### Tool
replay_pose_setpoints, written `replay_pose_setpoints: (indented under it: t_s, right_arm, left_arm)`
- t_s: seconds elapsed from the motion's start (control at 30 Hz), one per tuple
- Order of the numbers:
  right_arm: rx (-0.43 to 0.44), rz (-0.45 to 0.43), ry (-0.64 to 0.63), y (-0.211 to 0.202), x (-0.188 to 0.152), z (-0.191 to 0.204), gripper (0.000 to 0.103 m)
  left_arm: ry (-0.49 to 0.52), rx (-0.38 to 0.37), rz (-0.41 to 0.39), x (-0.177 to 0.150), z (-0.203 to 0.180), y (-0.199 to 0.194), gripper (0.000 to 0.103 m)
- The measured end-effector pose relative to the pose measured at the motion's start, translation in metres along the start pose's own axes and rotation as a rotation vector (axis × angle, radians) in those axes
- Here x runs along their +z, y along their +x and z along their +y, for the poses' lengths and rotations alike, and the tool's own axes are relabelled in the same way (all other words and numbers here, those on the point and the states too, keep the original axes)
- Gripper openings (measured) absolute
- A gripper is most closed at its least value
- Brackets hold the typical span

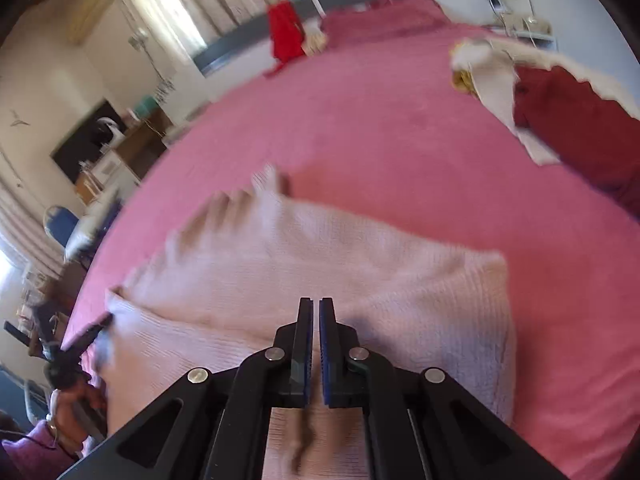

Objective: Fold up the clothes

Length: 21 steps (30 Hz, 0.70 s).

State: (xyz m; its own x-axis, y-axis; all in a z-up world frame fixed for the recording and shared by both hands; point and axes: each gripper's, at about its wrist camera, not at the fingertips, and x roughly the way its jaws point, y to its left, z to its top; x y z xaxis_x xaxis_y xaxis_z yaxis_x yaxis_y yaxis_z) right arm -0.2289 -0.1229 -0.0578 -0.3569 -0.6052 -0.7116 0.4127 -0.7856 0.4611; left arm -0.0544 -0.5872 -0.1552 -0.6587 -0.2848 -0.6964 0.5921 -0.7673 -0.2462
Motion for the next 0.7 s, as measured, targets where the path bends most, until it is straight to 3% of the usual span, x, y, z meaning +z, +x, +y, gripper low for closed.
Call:
replay_pose_setpoints:
  t_s: [0.03,0.07,0.17,0.27,0.37,0.47,0.6,0.7]
  right_arm:
    - [0.045,0.023,0.043,0.003,-0.003,-0.009,0.011]
    - [0.097,0.036,0.087,0.004,-0.008,-0.017,0.024]
    - [0.243,0.035,0.204,-0.001,-0.027,-0.034,0.03]
    - [0.274,0.083,0.217,0.011,-0.035,-0.032,0.034]
    - [0.236,0.144,0.223,0.03,-0.039,-0.026,0.034]
    - [0.219,0.136,0.173,0.025,-0.029,-0.009,0.007]
    - [0.041,0.02,-0.015,-0.003,-0.004,0.02,0.006]
    - [-0.05,0.063,-0.042,0.012,0.002,0.013,0.006]
  left_arm:
    - [-0.007,-0.009,-0.001,0.001,0.0,-0.003,0.05]
    - [-0.018,-0.022,-0.011,0.002,0.0,-0.006,0.05]
    - [-0.04,-0.054,-0.046,0.003,-0.003,-0.01,0.05]
    - [-0.027,-0.054,-0.034,0.003,-0.007,-0.005,0.05]
    - [-0.015,-0.054,-0.023,0.003,-0.011,0.0,0.05]
    - [-0.002,-0.054,-0.011,0.003,-0.016,0.006,0.051]
    - [-0.043,-0.061,-0.011,-0.002,-0.01,0.011,0.052]
    - [-0.037,-0.056,-0.018,-0.005,-0.012,0.009,0.054]
